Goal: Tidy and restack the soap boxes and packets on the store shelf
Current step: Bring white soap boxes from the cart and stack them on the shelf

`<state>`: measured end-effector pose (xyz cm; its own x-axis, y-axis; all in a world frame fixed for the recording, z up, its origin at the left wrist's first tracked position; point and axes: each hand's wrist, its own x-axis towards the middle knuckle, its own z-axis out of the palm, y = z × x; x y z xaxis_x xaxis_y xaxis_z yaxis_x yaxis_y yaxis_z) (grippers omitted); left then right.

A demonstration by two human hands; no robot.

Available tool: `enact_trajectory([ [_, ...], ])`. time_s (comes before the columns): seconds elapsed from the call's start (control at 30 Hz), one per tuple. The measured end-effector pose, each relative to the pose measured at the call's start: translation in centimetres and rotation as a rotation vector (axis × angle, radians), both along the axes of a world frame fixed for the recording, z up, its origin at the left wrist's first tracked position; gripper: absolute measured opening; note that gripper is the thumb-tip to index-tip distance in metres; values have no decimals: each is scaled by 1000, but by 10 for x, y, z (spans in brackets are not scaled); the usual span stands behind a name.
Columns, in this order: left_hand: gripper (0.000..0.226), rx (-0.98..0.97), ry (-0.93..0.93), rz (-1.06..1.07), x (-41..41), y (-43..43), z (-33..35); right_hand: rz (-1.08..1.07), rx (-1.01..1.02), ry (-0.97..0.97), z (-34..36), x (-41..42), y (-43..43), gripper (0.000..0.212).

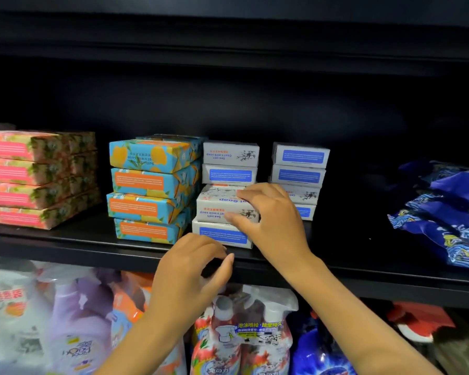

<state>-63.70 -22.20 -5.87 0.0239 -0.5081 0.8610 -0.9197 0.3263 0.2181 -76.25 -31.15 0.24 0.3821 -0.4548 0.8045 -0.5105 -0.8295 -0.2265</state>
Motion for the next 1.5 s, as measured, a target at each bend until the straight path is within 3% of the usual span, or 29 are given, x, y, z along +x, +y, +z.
enact_trajectory([
  [0.1,27,39,-28,-13,-1,0,3,43,10,-92,9,-19,-5,38],
  [0.23,28,88,-79,-58,-12,-6,6,-151,-110,-223,30,-57,-27,32],
  [0.37,30,96,-91,-93,-31,-17,12,-365,21,2,53,-70,-62,46],
  [0.47,30,77,-67,-68,-35,-21,11,-347,96,232,58,-68,-79,57],
  [0.53,29,53,-63,-58,-34,-21,9,-356,44,268,54,-66,-84,59],
  [0.7,26,14,-73,-65,-33,-21,6,-451,-209,137,41,-64,-75,39],
  [0.83,28,26,-55,-71,-34,-19,8,-338,-308,77,40,-71,-59,25],
  [0.9,28,48,83,-119,-36,-14,11,-240,-367,44,36,-79,-48,25],
  [1.0,24,113,520,-347,-42,-9,27,-108,-555,-64,22,-90,-25,23],
  [1.13,32,423,1049,-722,-50,-4,59,78,-773,-10,10,-95,4,14],
  [1.23,23,500,1070,-820,-52,0,64,105,-848,54,6,-95,18,12],
  [1.33,23,353,989,-758,-52,3,58,159,-654,112,8,-103,23,25],
  [1.43,33,189,757,-635,-50,7,51,185,-310,89,15,-115,25,64],
  [1.5,35,143,690,-631,-51,9,48,203,-106,47,19,-118,26,74],
])
